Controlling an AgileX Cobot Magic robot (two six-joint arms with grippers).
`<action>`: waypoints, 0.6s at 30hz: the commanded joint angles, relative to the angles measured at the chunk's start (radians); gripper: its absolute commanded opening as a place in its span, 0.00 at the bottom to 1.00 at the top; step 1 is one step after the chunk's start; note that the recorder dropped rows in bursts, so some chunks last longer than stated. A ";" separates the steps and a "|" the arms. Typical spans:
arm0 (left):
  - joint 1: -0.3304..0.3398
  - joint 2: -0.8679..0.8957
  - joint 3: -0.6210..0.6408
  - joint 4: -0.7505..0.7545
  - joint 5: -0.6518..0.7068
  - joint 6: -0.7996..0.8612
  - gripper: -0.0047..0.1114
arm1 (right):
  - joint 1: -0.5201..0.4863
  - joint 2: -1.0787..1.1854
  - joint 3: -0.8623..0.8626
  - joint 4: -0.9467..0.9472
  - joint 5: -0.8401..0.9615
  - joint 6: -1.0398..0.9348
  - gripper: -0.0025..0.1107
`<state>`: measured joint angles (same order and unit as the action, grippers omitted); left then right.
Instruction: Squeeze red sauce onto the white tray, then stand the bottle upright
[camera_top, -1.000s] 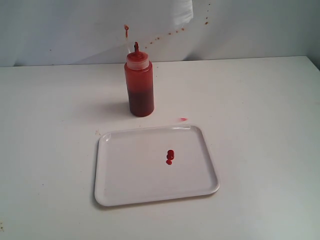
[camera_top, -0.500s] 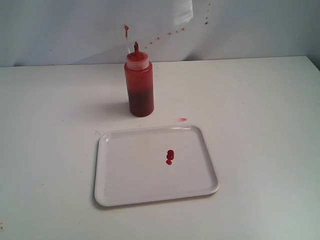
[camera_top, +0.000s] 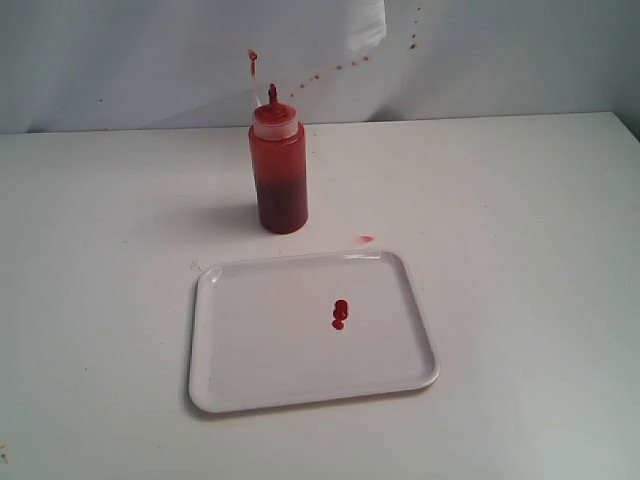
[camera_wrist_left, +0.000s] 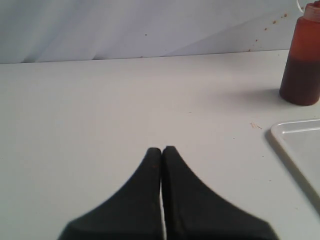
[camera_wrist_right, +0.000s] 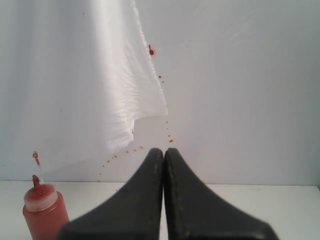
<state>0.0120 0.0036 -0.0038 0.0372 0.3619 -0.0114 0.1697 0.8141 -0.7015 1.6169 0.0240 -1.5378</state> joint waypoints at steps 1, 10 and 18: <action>-0.005 -0.004 0.004 0.004 -0.003 -0.010 0.04 | -0.004 -0.006 0.005 -0.003 0.005 -0.011 0.02; -0.005 -0.004 0.004 0.004 -0.003 -0.010 0.04 | -0.201 -0.403 0.140 -0.147 0.108 -0.035 0.02; -0.005 -0.004 0.004 0.004 -0.003 -0.010 0.04 | -0.228 -0.740 0.230 -0.186 -0.024 -0.035 0.02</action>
<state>0.0120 0.0036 -0.0038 0.0372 0.3663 -0.0114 -0.0512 0.1449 -0.4966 1.4427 0.0341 -1.5668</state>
